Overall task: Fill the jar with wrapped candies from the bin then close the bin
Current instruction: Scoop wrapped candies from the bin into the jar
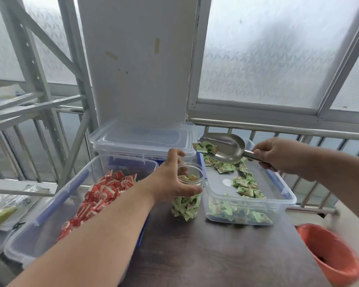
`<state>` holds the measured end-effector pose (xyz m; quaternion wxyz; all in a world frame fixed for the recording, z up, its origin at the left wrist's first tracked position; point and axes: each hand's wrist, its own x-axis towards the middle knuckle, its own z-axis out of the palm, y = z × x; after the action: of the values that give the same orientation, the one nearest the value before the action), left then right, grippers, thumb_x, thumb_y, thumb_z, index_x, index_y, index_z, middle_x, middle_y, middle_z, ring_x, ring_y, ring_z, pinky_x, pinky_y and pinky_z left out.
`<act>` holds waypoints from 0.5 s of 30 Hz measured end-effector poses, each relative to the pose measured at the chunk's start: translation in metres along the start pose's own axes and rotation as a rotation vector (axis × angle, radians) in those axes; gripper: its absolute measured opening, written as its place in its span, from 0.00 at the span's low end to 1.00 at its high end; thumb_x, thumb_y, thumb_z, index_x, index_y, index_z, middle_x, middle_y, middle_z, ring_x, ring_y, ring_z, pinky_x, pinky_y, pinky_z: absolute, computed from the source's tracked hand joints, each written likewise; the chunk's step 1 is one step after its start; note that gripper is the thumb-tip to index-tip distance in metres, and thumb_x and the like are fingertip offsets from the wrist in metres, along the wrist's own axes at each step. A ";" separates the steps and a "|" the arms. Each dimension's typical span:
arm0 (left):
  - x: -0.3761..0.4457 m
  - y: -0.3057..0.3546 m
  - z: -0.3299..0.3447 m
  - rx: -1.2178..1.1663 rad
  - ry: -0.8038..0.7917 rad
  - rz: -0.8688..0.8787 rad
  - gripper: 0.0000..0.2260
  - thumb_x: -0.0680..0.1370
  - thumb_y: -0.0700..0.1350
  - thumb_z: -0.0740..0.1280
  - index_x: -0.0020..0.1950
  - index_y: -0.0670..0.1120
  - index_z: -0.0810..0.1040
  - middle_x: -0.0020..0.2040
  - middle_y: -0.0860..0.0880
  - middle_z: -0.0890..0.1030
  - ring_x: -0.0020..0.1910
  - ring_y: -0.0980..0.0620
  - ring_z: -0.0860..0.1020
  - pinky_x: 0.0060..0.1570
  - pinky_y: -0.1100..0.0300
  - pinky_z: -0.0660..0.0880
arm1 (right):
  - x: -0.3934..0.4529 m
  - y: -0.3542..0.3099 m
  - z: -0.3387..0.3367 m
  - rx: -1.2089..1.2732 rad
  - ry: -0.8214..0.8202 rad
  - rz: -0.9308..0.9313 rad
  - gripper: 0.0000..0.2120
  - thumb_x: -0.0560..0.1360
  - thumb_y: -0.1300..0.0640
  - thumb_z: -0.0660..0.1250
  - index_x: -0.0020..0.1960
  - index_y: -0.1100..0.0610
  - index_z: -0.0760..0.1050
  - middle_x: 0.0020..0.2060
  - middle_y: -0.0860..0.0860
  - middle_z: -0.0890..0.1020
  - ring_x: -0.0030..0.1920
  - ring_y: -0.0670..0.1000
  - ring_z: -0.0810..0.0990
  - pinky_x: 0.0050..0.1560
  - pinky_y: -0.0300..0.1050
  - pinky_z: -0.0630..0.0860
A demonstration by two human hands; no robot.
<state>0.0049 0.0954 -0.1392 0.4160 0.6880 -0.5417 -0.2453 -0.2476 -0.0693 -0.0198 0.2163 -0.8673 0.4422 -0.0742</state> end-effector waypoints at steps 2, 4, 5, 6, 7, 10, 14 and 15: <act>0.000 0.001 0.000 -0.027 -0.007 -0.002 0.47 0.69 0.56 0.86 0.77 0.60 0.57 0.68 0.49 0.75 0.68 0.56 0.79 0.65 0.55 0.83 | -0.012 -0.013 -0.008 -0.165 0.022 -0.086 0.14 0.85 0.56 0.61 0.44 0.51 0.80 0.33 0.44 0.79 0.32 0.45 0.73 0.35 0.36 0.70; 0.000 0.000 0.000 -0.038 -0.015 -0.008 0.47 0.69 0.56 0.86 0.77 0.61 0.57 0.68 0.48 0.75 0.68 0.53 0.80 0.66 0.54 0.83 | -0.019 -0.027 -0.007 -0.301 0.040 -0.144 0.11 0.85 0.56 0.60 0.48 0.48 0.79 0.38 0.43 0.79 0.35 0.43 0.74 0.35 0.36 0.70; 0.001 -0.001 0.000 -0.036 -0.018 -0.008 0.47 0.69 0.57 0.87 0.76 0.62 0.57 0.69 0.48 0.75 0.67 0.52 0.81 0.66 0.53 0.83 | -0.022 -0.031 -0.006 -0.335 0.062 -0.157 0.10 0.85 0.53 0.60 0.51 0.48 0.80 0.42 0.45 0.80 0.39 0.46 0.77 0.38 0.40 0.73; 0.001 -0.001 0.000 -0.029 -0.017 -0.008 0.47 0.68 0.58 0.87 0.74 0.63 0.58 0.70 0.49 0.74 0.66 0.51 0.82 0.67 0.51 0.83 | -0.022 -0.035 -0.005 -0.371 0.093 -0.166 0.10 0.84 0.51 0.60 0.54 0.47 0.80 0.46 0.46 0.81 0.44 0.50 0.78 0.44 0.43 0.75; 0.002 -0.002 0.000 -0.016 -0.013 -0.011 0.46 0.66 0.60 0.86 0.73 0.65 0.58 0.71 0.49 0.74 0.66 0.50 0.82 0.67 0.49 0.82 | -0.024 -0.038 -0.003 -0.408 0.126 -0.183 0.10 0.84 0.50 0.59 0.56 0.47 0.80 0.49 0.47 0.82 0.47 0.52 0.78 0.48 0.46 0.76; 0.001 0.000 -0.001 0.037 -0.010 -0.016 0.44 0.66 0.61 0.85 0.71 0.64 0.58 0.70 0.51 0.72 0.65 0.49 0.81 0.69 0.47 0.81 | -0.023 -0.040 0.000 -0.483 0.219 -0.253 0.09 0.84 0.52 0.60 0.55 0.49 0.79 0.47 0.49 0.82 0.47 0.55 0.78 0.49 0.47 0.76; -0.001 0.000 -0.002 0.062 -0.017 -0.013 0.40 0.66 0.63 0.84 0.68 0.62 0.61 0.68 0.50 0.75 0.64 0.48 0.81 0.67 0.45 0.82 | -0.003 -0.027 0.000 -0.460 0.296 -0.161 0.08 0.83 0.53 0.61 0.53 0.50 0.79 0.40 0.49 0.78 0.41 0.54 0.76 0.42 0.46 0.71; -0.001 0.001 -0.002 0.066 -0.018 -0.010 0.39 0.66 0.63 0.84 0.67 0.61 0.62 0.67 0.49 0.77 0.64 0.48 0.81 0.66 0.45 0.82 | 0.005 -0.020 0.003 -0.444 0.294 -0.121 0.08 0.83 0.54 0.62 0.54 0.50 0.80 0.40 0.49 0.78 0.40 0.54 0.75 0.42 0.45 0.71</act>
<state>0.0060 0.0971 -0.1373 0.3867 0.7019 -0.5498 -0.2356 -0.2287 -0.0622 -0.0140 -0.0505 -0.8983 0.4215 -0.1134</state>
